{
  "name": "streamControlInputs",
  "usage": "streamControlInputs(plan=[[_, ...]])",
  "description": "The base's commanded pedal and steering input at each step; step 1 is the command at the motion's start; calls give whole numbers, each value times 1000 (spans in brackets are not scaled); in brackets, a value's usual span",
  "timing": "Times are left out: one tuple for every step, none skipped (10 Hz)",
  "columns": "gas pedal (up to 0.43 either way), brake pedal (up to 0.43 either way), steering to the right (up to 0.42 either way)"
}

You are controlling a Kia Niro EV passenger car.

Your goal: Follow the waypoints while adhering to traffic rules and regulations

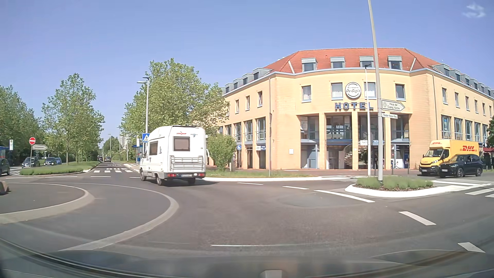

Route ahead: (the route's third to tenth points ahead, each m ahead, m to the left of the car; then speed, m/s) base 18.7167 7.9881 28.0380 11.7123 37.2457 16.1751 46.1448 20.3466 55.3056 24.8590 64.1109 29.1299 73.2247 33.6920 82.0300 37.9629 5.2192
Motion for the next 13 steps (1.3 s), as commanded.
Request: streamControlInputs(plan=[[0,0,151],[0,0,108],[0,0,62],[0,0,28],[0,0,-6],[0,0,-44],[39,0,-90],[47,0,-132],[59,0,-170],[67,0,-202],[67,0,-235],[67,0,-258],[79,0,-276]])
